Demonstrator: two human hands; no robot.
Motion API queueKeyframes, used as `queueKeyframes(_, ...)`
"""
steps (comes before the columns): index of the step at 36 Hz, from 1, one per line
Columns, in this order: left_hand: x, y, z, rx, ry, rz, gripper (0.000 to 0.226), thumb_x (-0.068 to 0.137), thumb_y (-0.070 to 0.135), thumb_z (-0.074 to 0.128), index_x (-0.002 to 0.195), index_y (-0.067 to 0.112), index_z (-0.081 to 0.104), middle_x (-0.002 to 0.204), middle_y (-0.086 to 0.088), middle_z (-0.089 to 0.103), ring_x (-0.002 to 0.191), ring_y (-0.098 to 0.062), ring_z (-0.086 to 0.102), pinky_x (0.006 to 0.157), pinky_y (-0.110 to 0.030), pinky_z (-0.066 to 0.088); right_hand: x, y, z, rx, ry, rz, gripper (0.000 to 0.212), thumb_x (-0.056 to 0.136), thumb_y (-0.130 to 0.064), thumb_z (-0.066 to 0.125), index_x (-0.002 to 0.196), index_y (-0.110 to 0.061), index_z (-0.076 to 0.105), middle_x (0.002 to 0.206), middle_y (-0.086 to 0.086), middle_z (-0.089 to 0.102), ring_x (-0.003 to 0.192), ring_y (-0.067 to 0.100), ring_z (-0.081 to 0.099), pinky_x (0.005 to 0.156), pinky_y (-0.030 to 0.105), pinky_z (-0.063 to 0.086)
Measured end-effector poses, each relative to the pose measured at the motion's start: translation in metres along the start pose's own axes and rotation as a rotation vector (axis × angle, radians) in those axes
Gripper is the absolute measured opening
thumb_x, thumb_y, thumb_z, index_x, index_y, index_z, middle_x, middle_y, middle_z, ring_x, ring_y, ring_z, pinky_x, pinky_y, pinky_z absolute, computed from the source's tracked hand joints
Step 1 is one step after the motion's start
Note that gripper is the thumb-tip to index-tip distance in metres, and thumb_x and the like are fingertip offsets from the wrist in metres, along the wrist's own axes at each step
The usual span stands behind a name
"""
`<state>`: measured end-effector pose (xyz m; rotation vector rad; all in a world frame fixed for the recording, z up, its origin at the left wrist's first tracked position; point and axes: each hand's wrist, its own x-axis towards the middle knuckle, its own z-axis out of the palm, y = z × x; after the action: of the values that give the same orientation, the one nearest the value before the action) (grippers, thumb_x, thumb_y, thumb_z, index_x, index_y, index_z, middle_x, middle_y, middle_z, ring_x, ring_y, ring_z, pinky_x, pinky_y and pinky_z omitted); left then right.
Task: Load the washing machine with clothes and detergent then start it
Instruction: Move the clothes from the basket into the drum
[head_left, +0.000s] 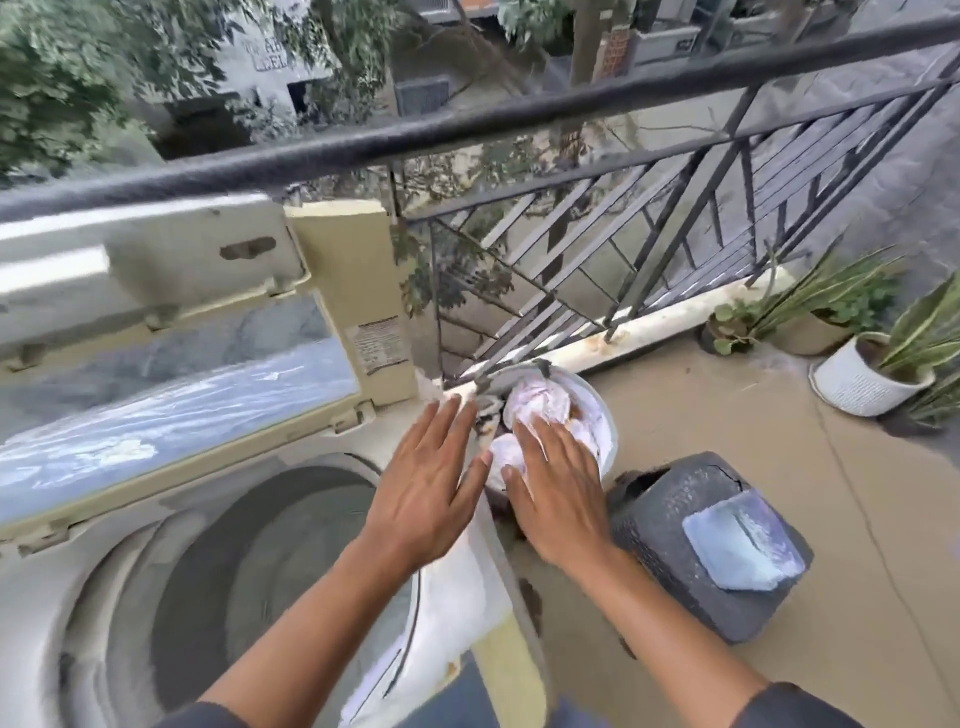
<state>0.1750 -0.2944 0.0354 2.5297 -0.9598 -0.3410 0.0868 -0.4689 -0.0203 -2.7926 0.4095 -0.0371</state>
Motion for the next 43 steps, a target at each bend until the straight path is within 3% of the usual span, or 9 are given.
queueKeyframes(7,0.076,0.038,0.03,-0.003,-0.088,-0.041,0.081,0.1,0.062,0.01,0.166,0.017,0.026,0.172,-0.004,0.027,0.161,-0.02,0.018,0.128,-0.025,0.003,0.03,0.08,0.037,0.07,-0.175,0.023,0.058,0.105,-0.045,0.039,0.157,-0.021,0.04,0.164,0.008,0.038,0.151,0.033,0.034,0.119,0.053,0.035)
queueKeyframes(13,0.141,0.035,0.084,-0.032,-0.251,-0.161,0.063,0.109,0.05,0.032,0.163,0.016,0.032,0.166,-0.006,0.04,0.152,-0.026,0.035,0.124,-0.035,0.026,0.056,0.145,0.092,0.111,-0.225,0.088,0.053,0.104,-0.044,0.045,0.147,-0.015,0.054,0.15,0.012,0.054,0.139,0.036,0.048,0.11,0.052,0.045)
queueKeyframes(17,0.168,0.021,0.128,0.003,-0.371,-0.25,0.068,0.107,0.052,0.029,0.164,0.015,0.029,0.166,-0.009,0.04,0.152,-0.031,0.037,0.125,-0.041,0.03,0.073,0.186,0.144,0.111,-0.313,0.145,0.053,0.098,-0.038,0.057,0.144,-0.01,0.056,0.141,0.014,0.06,0.13,0.037,0.054,0.105,0.05,0.049)
queueKeyframes(23,0.202,0.011,0.194,0.037,-0.506,-0.366,0.054,0.106,0.038,0.05,0.153,0.012,0.043,0.15,-0.014,0.055,0.136,-0.033,0.05,0.107,-0.039,0.039,0.113,0.237,0.21,0.033,-0.605,0.191,0.057,0.1,-0.039,0.055,0.151,-0.014,0.045,0.149,0.01,0.049,0.138,0.033,0.044,0.108,0.043,0.042)
queueKeyframes(26,0.21,0.013,0.226,-0.067,-0.521,-0.456,0.054,0.106,0.034,0.051,0.154,0.011,0.043,0.153,-0.015,0.052,0.137,-0.032,0.05,0.105,-0.036,0.04,0.134,0.261,0.241,-0.025,-0.677,0.201,0.047,0.097,-0.03,0.058,0.14,-0.012,0.051,0.14,0.011,0.052,0.13,0.034,0.049,0.101,0.042,0.045)
queueKeyframes(30,0.212,0.012,0.265,-0.181,-0.495,-0.559,0.057,0.102,0.041,0.051,0.15,0.01,0.047,0.15,-0.016,0.054,0.129,-0.031,0.059,0.106,-0.038,0.045,0.16,0.288,0.269,-0.162,-0.684,0.202,0.041,0.092,-0.013,0.06,0.132,-0.01,0.054,0.135,0.012,0.055,0.125,0.033,0.052,0.094,0.042,0.048)
queueKeyframes(35,0.209,0.007,0.287,-0.204,-0.486,-0.628,0.052,0.102,0.035,0.055,0.148,0.012,0.049,0.146,-0.013,0.057,0.133,-0.029,0.054,0.105,-0.037,0.044,0.178,0.306,0.289,-0.457,-0.645,0.101,0.037,0.092,-0.017,0.062,0.129,-0.02,0.061,0.127,0.005,0.061,0.123,0.027,0.054,0.094,0.043,0.044)
queueKeyframes(38,0.204,0.002,0.288,-0.209,-0.497,-0.659,0.054,0.1,0.033,0.058,0.149,0.012,0.05,0.145,-0.013,0.058,0.131,-0.03,0.056,0.107,-0.039,0.046,0.18,0.309,0.287,-0.406,-0.602,0.151,0.03,0.095,-0.015,0.057,0.123,-0.022,0.066,0.123,0.005,0.062,0.12,0.028,0.055,0.09,0.041,0.043)
queueKeyframes(43,0.198,0.006,0.268,-0.257,-0.53,-0.739,0.051,0.097,0.033,0.058,0.144,0.015,0.05,0.139,-0.007,0.062,0.127,-0.028,0.057,0.103,-0.038,0.049,0.17,0.296,0.239,-0.144,-0.451,0.285,0.012,0.089,-0.014,0.066,0.096,-0.019,0.074,0.105,0.004,0.066,0.103,0.029,0.06,0.08,0.037,0.046)
